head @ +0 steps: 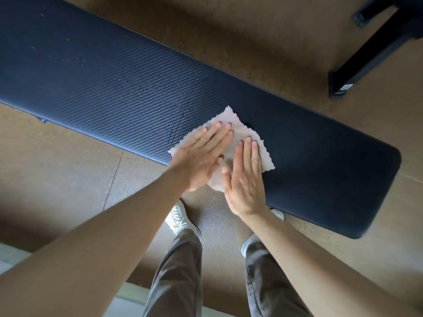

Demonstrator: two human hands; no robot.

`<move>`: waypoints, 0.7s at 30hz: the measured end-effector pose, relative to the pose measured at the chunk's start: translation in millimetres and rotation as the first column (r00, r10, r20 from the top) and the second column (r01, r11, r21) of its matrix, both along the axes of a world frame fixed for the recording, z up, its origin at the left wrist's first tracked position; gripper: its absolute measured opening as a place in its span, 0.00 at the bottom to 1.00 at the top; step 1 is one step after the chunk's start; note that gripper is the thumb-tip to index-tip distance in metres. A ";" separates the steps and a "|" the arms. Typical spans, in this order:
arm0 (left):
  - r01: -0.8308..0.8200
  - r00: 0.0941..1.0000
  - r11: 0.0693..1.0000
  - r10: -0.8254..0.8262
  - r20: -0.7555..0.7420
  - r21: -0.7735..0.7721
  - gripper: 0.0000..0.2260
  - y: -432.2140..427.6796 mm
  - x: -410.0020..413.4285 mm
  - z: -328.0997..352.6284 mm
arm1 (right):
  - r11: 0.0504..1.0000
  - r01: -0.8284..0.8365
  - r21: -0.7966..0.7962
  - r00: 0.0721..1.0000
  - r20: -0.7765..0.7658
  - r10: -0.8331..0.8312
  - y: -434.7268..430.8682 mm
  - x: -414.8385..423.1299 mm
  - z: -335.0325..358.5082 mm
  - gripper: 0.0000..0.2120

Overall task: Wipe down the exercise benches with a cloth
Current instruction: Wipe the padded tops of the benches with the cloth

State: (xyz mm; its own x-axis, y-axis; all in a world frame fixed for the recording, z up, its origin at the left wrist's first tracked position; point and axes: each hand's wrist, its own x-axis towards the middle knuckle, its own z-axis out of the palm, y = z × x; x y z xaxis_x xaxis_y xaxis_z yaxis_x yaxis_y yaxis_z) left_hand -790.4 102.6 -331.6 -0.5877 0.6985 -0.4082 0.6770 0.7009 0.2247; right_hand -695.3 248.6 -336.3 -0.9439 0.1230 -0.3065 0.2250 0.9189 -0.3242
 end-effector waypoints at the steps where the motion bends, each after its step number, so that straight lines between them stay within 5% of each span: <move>1: 0.000 1.000 1.000 0.000 -0.026 -0.014 0.29 -3.3 -14.7 -2.7 | 1.000 0.004 0.014 1.000 -0.006 -0.004 -0.4 -15.5 -3.4 0.33; 12: -0.216 0.968 0.975 0.208 -0.139 -0.047 0.29 -42.8 -151.2 -7.6 | 0.936 -0.287 0.205 0.953 -0.039 0.301 -7.1 -197.5 -19.8 0.40; 21: -0.396 0.908 0.918 0.392 -0.148 0.002 0.31 -56.2 -81.4 -16.5 | 0.878 -0.380 0.290 0.922 0.039 0.386 -29.7 -141.7 -11.7 0.37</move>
